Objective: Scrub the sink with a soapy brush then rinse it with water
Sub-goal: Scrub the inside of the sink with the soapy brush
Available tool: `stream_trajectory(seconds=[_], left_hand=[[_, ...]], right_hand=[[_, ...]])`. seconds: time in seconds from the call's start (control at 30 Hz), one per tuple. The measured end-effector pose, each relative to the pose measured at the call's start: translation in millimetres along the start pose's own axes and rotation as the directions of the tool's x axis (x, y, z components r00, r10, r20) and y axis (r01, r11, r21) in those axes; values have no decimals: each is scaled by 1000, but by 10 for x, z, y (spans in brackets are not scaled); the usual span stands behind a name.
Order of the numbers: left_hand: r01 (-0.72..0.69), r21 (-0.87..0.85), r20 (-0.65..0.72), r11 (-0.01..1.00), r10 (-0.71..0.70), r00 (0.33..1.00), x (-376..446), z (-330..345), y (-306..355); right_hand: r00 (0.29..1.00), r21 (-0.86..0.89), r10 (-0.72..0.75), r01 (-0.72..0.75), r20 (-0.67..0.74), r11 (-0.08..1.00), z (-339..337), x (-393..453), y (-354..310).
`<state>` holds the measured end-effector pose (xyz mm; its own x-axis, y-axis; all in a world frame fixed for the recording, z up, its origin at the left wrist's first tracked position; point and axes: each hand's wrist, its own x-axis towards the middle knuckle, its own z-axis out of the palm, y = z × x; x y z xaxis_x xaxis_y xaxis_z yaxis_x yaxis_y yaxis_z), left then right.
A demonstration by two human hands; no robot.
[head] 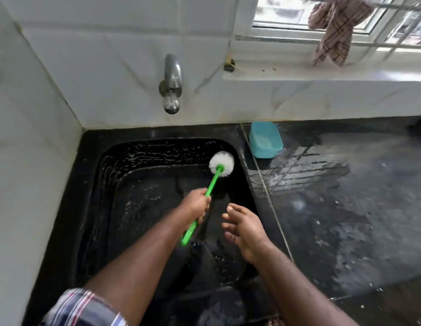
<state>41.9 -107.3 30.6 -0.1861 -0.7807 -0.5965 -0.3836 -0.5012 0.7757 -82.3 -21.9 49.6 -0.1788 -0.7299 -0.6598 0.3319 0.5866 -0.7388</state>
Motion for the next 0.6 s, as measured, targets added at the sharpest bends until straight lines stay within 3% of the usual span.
stream_trajectory(seconds=[0.13,0.23,0.27,0.33,0.4,0.5,0.6], left_hand=[[-83,122,-32,989,87,996,284,172,124],[-147,261,154,954,109,982,-109,155,-152],[-179,261,217,949,123,968,-339,138,-301],[-123,75,320,990,93,943,-813,128,-543],[-54,-51,271,997,66,960,-906,163,-548],[-66,-67,80,996,71,994,-343,281,-139],[-86,-14,38,996,86,996,227,240,168]], right_hand=[[999,54,31,-29,-31,998,-281,-24,37],[999,96,33,-29,-34,995,-379,-34,58],[999,100,30,-27,-28,995,-402,-42,63],[1000,101,19,-18,-10,995,-429,-61,49],[1000,107,18,-18,-4,994,-443,-60,27],[1000,124,29,-28,-6,992,-437,-37,-14],[1000,128,24,-23,-1,992,-437,-21,-60]])
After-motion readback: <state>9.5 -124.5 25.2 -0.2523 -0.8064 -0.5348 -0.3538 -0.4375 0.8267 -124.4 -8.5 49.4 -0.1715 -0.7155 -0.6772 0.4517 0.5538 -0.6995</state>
